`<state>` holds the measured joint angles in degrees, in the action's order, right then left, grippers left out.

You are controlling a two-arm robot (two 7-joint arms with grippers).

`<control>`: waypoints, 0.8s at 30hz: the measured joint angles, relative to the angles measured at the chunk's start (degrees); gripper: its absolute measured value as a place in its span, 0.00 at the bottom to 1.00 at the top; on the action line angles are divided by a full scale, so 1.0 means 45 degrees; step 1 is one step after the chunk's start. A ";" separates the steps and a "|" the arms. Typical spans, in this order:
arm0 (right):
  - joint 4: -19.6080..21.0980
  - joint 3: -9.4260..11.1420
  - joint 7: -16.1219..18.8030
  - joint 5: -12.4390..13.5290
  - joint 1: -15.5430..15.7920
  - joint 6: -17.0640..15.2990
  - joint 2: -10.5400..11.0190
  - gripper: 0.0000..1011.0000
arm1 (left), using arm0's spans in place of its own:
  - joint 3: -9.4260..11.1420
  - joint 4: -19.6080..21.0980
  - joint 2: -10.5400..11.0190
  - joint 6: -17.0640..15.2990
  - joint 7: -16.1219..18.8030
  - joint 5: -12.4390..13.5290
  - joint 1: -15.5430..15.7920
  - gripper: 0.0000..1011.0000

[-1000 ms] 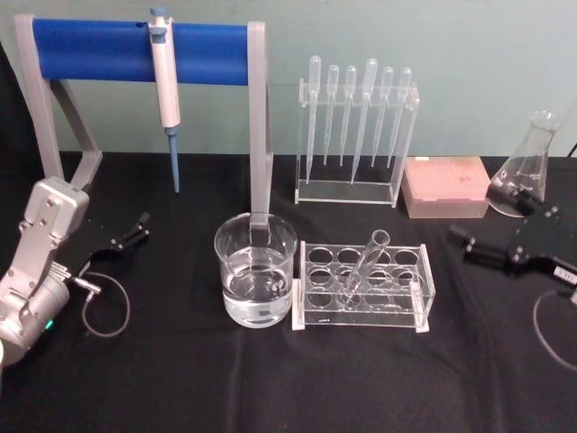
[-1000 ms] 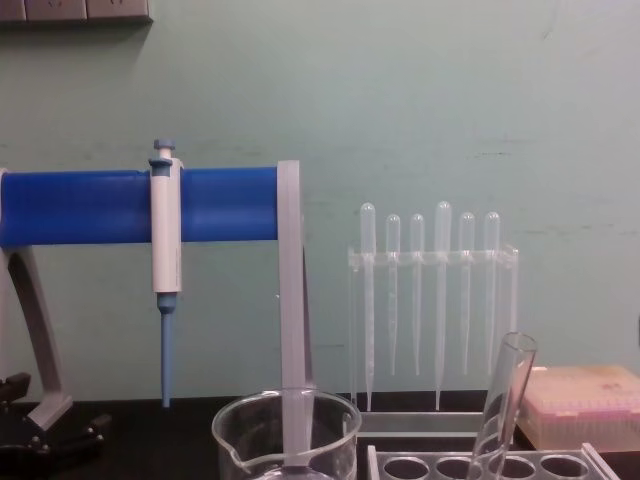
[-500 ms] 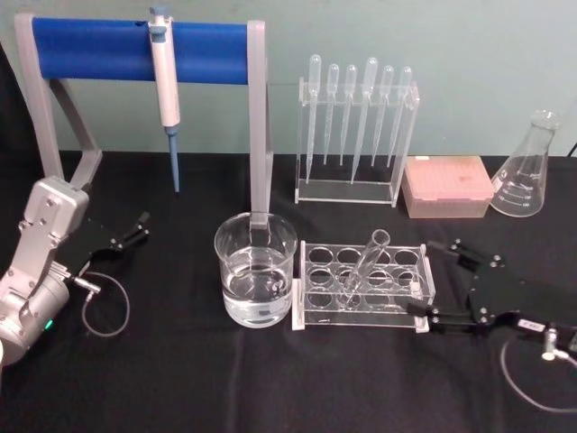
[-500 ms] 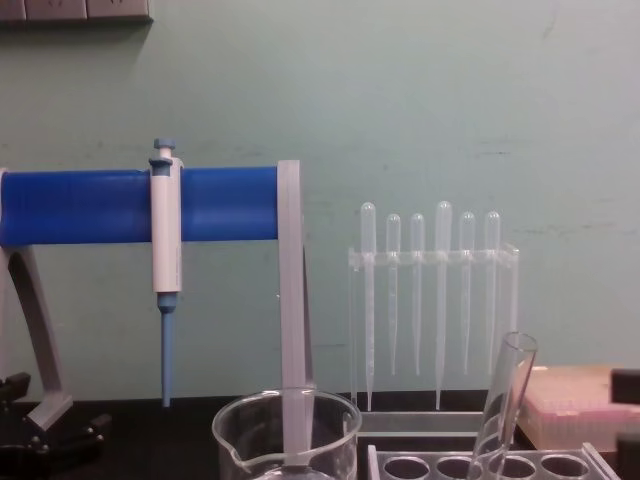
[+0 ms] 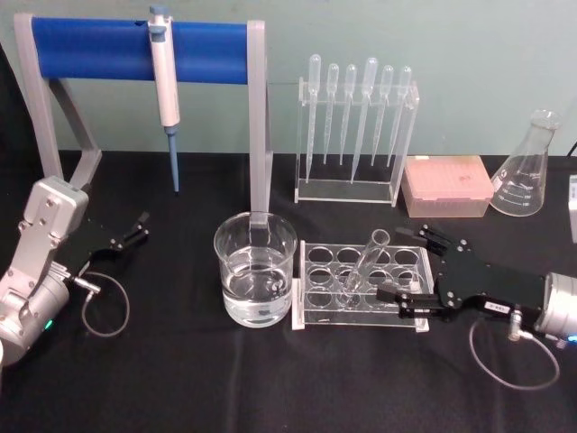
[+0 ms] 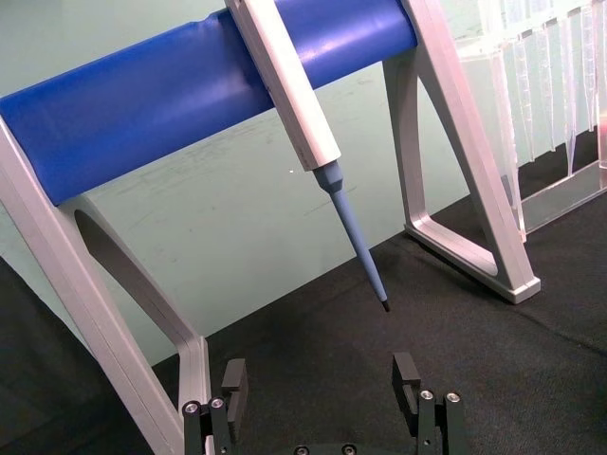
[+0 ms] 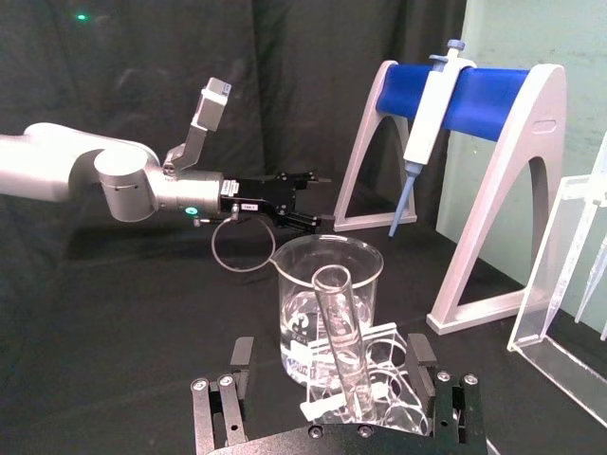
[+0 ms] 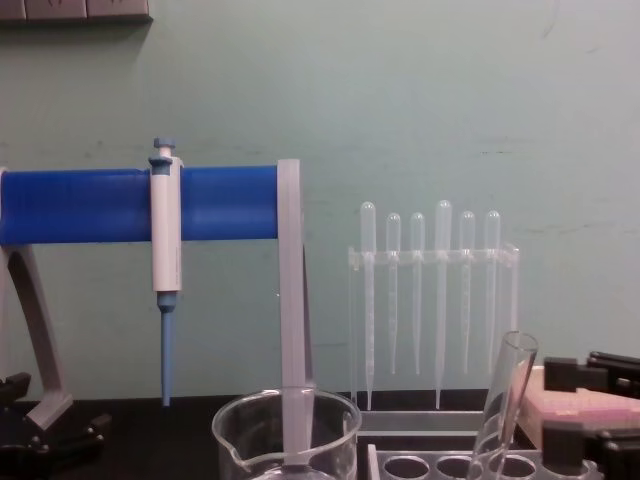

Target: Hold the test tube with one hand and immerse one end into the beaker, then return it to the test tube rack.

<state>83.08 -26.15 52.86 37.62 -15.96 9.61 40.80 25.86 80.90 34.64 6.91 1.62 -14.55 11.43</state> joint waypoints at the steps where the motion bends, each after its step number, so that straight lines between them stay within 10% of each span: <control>1: -0.0038 -0.0031 -0.0004 -0.0022 -0.0057 -0.0001 -0.0037 0.99 | 0.0000 0.0000 0.0001 0.0000 0.0000 0.0000 0.0000 0.99; 24: -0.1043 -0.0840 -0.0444 -0.0358 -0.1345 -0.0379 -0.1115 0.99 | 0.0000 0.0000 0.0001 0.0000 0.0000 0.0000 0.0000 0.99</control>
<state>78.39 -29.93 50.87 36.01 -22.01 7.91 35.78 25.86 80.90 34.65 6.91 1.62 -14.55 11.43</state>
